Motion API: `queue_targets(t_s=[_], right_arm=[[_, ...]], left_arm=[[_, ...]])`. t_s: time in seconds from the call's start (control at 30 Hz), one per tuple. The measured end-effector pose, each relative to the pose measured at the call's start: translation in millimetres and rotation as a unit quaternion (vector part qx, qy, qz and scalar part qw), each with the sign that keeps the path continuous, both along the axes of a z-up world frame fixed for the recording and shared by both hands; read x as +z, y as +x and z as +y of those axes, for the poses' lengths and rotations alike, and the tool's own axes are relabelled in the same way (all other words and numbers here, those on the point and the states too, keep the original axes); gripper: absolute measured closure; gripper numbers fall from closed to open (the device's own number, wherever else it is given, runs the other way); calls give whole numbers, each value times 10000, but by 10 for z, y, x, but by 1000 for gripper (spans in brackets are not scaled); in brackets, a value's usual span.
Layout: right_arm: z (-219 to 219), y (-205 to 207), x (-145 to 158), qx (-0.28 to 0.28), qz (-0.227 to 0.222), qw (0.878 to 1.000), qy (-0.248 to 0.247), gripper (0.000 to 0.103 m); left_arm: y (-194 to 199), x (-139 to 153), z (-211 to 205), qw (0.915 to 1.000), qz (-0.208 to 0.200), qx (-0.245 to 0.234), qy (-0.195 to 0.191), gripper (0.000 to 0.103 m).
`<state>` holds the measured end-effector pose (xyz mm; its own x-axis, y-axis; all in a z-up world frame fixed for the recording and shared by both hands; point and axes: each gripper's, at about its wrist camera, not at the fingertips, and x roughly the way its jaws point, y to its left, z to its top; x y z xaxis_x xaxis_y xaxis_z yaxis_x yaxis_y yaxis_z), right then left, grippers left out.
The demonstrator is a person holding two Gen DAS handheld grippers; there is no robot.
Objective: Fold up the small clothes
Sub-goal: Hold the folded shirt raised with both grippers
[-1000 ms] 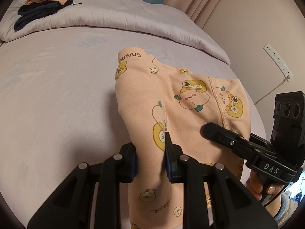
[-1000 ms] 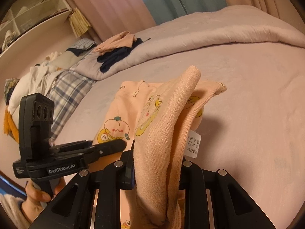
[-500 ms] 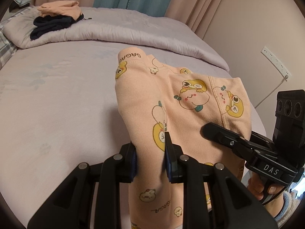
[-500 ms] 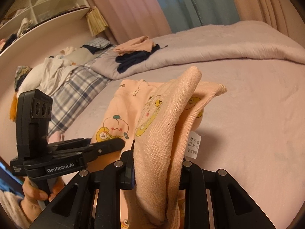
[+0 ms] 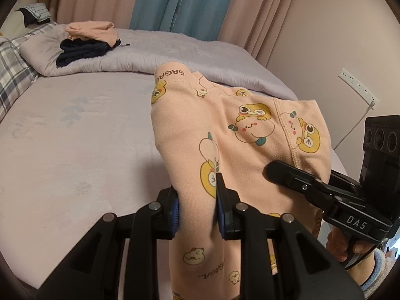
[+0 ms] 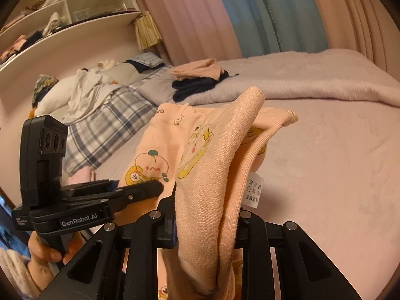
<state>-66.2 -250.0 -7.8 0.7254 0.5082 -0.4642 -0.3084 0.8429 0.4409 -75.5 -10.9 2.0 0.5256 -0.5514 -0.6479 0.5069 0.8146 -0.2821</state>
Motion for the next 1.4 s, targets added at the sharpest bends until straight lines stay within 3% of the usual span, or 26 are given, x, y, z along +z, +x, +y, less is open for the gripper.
queue_targets(t_s=[0.5,0.83,1.4], right_arm=[[-50,-144,69,165,-351,9992,-25,76],[-97,-107,64,360,-506,9981,51,76],[-169,-137,89,522,-679,9963,111,76]], left_arm=[[-246,160,107,9994,-315,149,46,80],[-334,209,39,9975,-522,371,305,79],[-428,283,65,9955,-670,511,442,79]])
